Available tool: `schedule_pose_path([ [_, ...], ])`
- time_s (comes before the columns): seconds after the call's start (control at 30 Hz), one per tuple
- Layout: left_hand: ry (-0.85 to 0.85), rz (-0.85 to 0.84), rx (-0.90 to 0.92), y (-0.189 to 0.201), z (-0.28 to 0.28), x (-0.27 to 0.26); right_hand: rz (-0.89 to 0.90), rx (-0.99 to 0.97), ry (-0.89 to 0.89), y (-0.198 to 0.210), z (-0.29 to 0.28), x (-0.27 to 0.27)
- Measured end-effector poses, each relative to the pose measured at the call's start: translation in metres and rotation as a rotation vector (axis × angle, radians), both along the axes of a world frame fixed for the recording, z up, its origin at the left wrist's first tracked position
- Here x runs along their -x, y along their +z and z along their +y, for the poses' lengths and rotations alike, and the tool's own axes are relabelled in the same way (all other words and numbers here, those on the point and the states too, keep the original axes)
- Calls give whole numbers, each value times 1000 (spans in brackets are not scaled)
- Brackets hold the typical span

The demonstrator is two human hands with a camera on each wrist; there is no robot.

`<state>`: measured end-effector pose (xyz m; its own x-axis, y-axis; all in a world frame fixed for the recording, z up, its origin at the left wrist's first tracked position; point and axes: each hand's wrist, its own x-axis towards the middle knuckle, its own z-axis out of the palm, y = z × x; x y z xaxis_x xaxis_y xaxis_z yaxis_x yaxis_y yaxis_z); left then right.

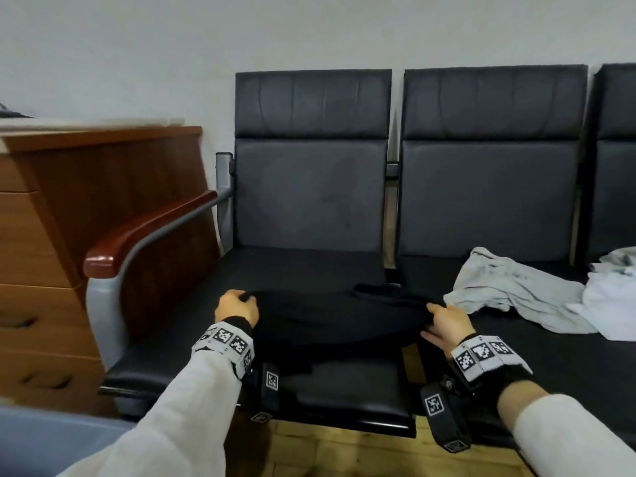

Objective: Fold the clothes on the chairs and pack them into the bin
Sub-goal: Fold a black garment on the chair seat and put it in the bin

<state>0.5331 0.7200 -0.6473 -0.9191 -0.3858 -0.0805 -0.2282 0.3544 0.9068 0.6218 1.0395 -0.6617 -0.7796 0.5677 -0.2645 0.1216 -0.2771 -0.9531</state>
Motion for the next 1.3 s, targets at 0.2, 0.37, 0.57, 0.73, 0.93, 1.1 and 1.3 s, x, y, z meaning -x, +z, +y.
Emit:
schedule_pose_path([
  [0.2,179,171,-421,22,-15,7,214,98,-120,15,11,-7],
  [0.37,-87,91,-826,16,-14,15,106,56,93,12,-19,2],
  [0.57,-365,150,-958,39,-21,1,449,268,155,43,-26,24],
  [0.73,-271,-78,-647,6,-29,9,34,-634,340,2,-48,23],
  [0.93,-432,-214,459,-18,-31,12,-334,-1231,755,-14,-54,18],
  [1.1,-371,-257,599,-17,-30,14,-294,-1255,806,-13,-52,15],
  [1.3,-224,-114,352,-16,-32,14,-301,-1278,613,-10,-50,11],
])
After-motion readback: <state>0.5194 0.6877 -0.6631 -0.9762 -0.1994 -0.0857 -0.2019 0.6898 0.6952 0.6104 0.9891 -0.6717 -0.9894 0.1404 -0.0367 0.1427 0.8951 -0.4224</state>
